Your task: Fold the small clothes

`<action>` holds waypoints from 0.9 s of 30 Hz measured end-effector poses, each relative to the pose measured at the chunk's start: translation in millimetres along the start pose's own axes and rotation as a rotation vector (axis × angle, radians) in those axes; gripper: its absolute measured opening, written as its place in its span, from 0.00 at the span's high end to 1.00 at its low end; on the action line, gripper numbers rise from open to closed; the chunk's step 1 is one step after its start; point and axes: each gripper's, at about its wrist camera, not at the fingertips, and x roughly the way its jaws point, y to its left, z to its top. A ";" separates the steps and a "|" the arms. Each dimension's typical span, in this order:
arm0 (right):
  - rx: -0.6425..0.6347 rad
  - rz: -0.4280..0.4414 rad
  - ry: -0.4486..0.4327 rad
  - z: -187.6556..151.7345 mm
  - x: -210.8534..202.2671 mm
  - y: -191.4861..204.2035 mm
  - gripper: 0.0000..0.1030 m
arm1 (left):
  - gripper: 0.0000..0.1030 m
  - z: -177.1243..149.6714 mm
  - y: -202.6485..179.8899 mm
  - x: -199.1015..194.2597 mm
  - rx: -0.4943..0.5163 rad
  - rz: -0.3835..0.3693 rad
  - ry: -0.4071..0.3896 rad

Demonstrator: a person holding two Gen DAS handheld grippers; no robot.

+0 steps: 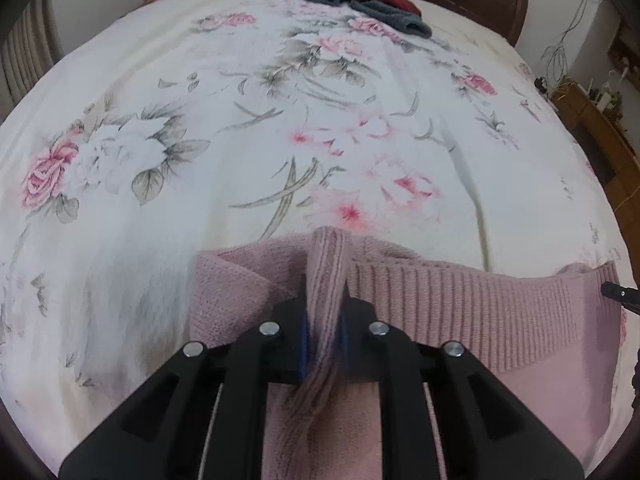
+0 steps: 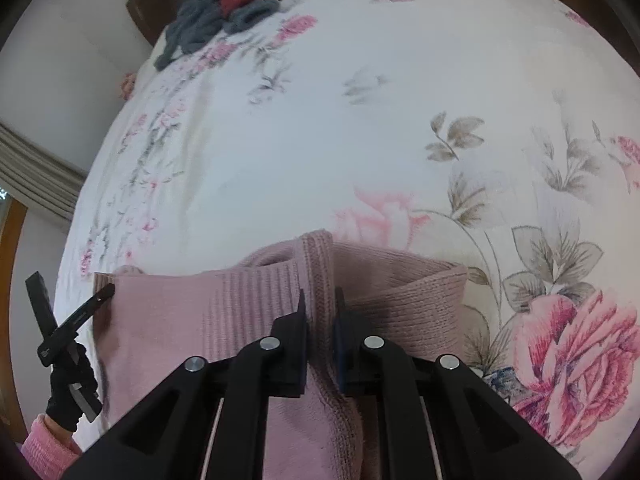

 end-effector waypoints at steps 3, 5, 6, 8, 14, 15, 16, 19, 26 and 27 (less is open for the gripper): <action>0.011 -0.021 0.017 -3.6 -0.4 -4.6 0.81 | 0.70 -0.7 7.0 -2.7 -0.041 -0.003 0.013; 0.005 -0.026 0.002 -7.9 -10.9 -6.9 0.76 | 0.54 -1.0 16.0 -14.7 -0.091 -0.019 -0.007; 0.004 -0.020 -0.009 -12.2 -20.5 -9.0 0.74 | 0.43 -1.1 20.0 -21.7 -0.110 -0.018 -0.018; 0.008 0.007 -0.014 -23.7 -39.3 -13.5 0.66 | 0.42 -2.8 27.1 -41.6 -0.131 -0.005 -0.056; -0.017 0.047 0.028 -81.8 -77.0 -20.4 0.61 | 0.38 -31.4 16.4 -98.1 -0.055 -0.036 -0.084; -0.023 0.061 0.044 -96.5 -81.8 -20.9 0.61 | 0.38 -39.1 11.6 -104.5 -0.036 -0.041 -0.078; -0.031 0.071 0.054 -108.6 -85.5 -20.4 0.61 | 0.38 -48.8 5.1 -110.7 -0.012 -0.051 -0.068; -0.036 0.098 0.074 -137.9 -93.4 -19.5 0.61 | 0.35 -81.2 -14.5 -122.0 0.047 -0.081 -0.024; -0.041 0.092 0.153 -172.3 -78.3 -14.2 0.62 | 0.35 -130.0 -29.4 -104.6 0.057 -0.105 0.080; -0.045 0.090 0.164 -174.2 -75.4 -13.3 0.66 | 0.35 -134.0 -28.8 -99.9 0.052 -0.094 0.094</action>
